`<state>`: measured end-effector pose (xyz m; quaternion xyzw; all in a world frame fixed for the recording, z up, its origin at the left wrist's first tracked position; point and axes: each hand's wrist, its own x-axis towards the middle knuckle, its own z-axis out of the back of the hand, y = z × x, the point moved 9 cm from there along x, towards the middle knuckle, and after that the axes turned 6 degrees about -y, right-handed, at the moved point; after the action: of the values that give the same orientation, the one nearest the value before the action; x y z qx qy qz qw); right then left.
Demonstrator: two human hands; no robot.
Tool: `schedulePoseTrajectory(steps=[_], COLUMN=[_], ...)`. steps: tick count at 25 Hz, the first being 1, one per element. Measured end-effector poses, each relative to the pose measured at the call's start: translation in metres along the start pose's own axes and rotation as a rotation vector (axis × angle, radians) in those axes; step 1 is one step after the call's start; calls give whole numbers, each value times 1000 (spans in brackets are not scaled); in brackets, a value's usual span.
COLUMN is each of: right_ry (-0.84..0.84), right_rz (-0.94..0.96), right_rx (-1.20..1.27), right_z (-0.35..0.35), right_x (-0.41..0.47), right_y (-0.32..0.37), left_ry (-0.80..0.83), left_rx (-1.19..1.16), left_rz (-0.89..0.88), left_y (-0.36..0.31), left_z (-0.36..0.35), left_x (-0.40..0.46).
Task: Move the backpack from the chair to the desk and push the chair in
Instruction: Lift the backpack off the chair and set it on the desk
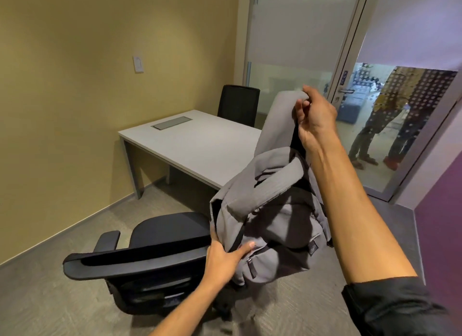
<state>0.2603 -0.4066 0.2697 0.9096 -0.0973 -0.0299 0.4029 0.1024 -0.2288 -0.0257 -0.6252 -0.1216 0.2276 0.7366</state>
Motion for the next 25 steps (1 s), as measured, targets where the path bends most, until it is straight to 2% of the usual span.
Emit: schedulePoseTrajectory(steps=[3, 7, 13, 19, 22, 23, 24, 25], right_ry=[20, 7, 10, -25, -10, 31, 131, 294], right_rz=[2, 44, 98, 15, 155, 166, 141, 77], right_rx=[-37, -210, -423, -505, -989, -1093, -1085, -973], right_z=[-8, 6, 59, 105, 103, 101, 97, 90], right_x=[7, 29, 62, 81, 85, 87, 87, 85], right_y=[5, 6, -17, -22, -9, -8, -11, -18], left_ry=[-209, -248, -135, -34, 34, 53, 73, 93], left_rx=[-87, -311, -595, -607, -589, -597, -613, -635], left_rz=[92, 30, 66, 52, 26, 22, 23, 27], left_y=[-4, -38, -78, -116, -143, -151, -160, -168], left_z=[12, 20, 10, 9, 9, 9, 9, 10], left_x=[14, 32, 44, 53, 56, 58, 60, 63])
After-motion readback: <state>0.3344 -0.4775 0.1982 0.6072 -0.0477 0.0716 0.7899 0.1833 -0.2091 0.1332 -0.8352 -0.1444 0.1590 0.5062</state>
